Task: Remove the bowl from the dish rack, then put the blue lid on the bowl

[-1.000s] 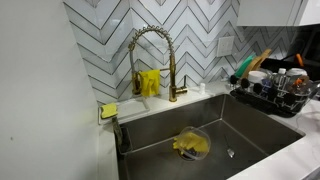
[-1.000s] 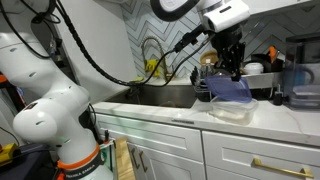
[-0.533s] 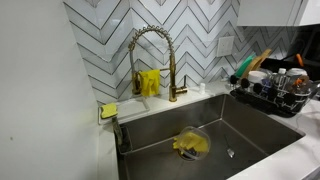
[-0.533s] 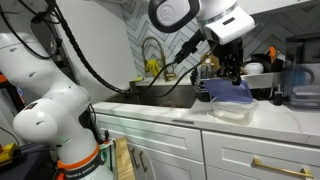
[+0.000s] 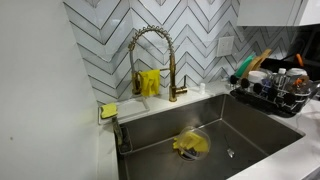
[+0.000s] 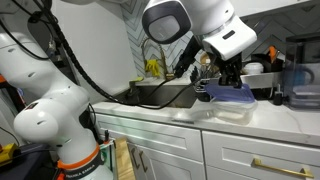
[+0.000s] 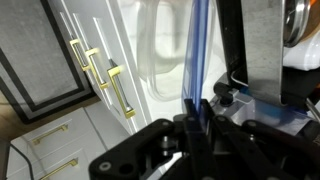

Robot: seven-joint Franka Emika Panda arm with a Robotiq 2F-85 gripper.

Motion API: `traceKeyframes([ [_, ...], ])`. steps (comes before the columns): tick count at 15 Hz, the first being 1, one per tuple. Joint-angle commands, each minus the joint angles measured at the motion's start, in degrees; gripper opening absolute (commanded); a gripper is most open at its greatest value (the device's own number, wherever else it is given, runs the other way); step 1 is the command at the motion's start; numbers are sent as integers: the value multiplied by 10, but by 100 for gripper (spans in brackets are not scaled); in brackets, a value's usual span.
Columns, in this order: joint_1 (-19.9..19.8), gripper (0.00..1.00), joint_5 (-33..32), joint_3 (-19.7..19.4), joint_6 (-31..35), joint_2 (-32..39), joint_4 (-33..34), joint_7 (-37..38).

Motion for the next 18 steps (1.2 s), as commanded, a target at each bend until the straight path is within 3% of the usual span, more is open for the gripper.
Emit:
traceKeyframes([
  [1,19,2,74,-24,18,-22,-35,-76],
  [6,18,2,153,-23,29,-22,-33,-138],
  [7,7,2,121,-16,5,-9,-18,-116],
  [8,7,9,123,-16,7,-8,-18,-118],
  [11,7,9,123,-14,7,-7,-17,-118],
  [12,7,2,123,-14,7,-7,-17,-118],
  [18,16,2,153,-31,2,-6,-27,-190],
])
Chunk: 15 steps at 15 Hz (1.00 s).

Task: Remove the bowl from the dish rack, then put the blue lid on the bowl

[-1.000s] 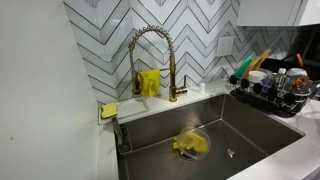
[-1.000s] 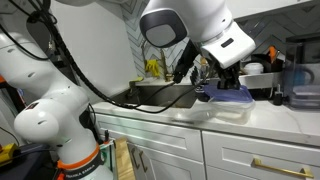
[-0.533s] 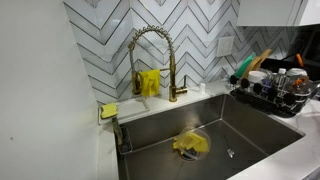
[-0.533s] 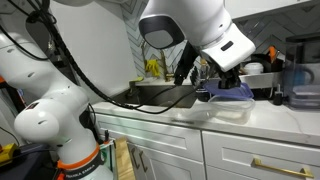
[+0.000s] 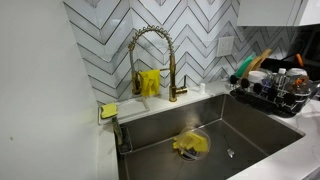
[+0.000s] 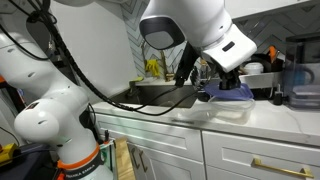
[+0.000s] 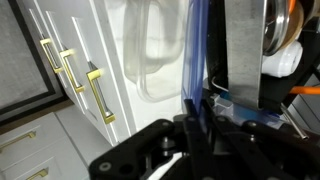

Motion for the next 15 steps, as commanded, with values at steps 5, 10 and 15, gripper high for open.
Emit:
traceKeyframes([
  [5,13,2,112,-33,-1,7,-17,-139],
  [10,12,2,211,-26,-18,34,-12,-220],
  [15,1,2,248,-22,-41,67,-7,-273],
])
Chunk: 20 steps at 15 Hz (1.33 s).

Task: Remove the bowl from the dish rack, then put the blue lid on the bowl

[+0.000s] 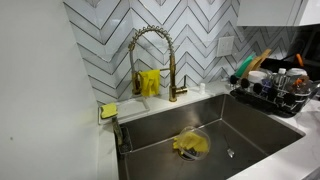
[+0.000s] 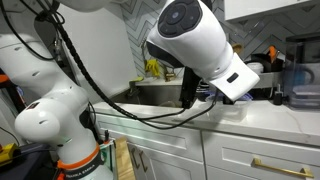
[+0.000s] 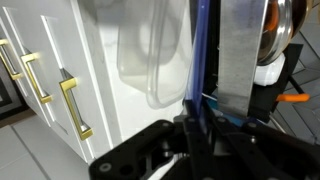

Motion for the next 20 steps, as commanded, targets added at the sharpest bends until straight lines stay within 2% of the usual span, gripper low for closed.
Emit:
traceKeyframes([
  [1,-9,2,27,0,-21,22,3,-39],
  [8,-20,2,-4,5,-20,35,5,-19],
  [13,-24,2,4,3,-27,38,4,-36],
  [16,-26,2,31,-3,-43,24,5,-66],
  [20,-35,2,32,-7,-76,13,7,-77],
])
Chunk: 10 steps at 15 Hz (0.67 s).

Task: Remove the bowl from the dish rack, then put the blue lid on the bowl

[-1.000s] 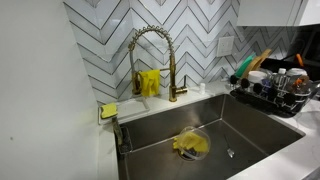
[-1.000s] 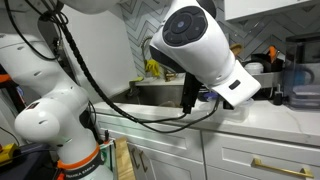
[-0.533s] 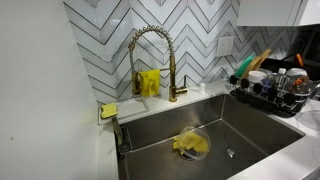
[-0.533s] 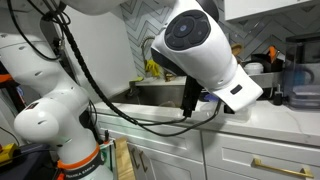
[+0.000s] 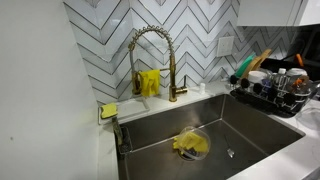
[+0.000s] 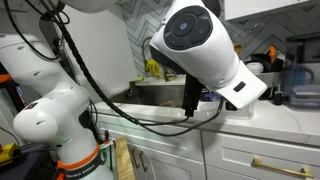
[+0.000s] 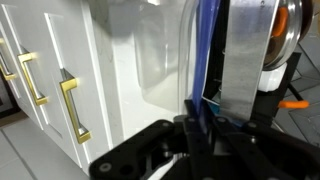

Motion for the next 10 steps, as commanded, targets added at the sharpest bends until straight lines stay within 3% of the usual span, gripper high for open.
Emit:
traceKeyframes([
  [1,-14,2,6,-6,-37,-15,-4,-15],
  [10,-27,2,8,-13,-71,-22,9,-54],
])
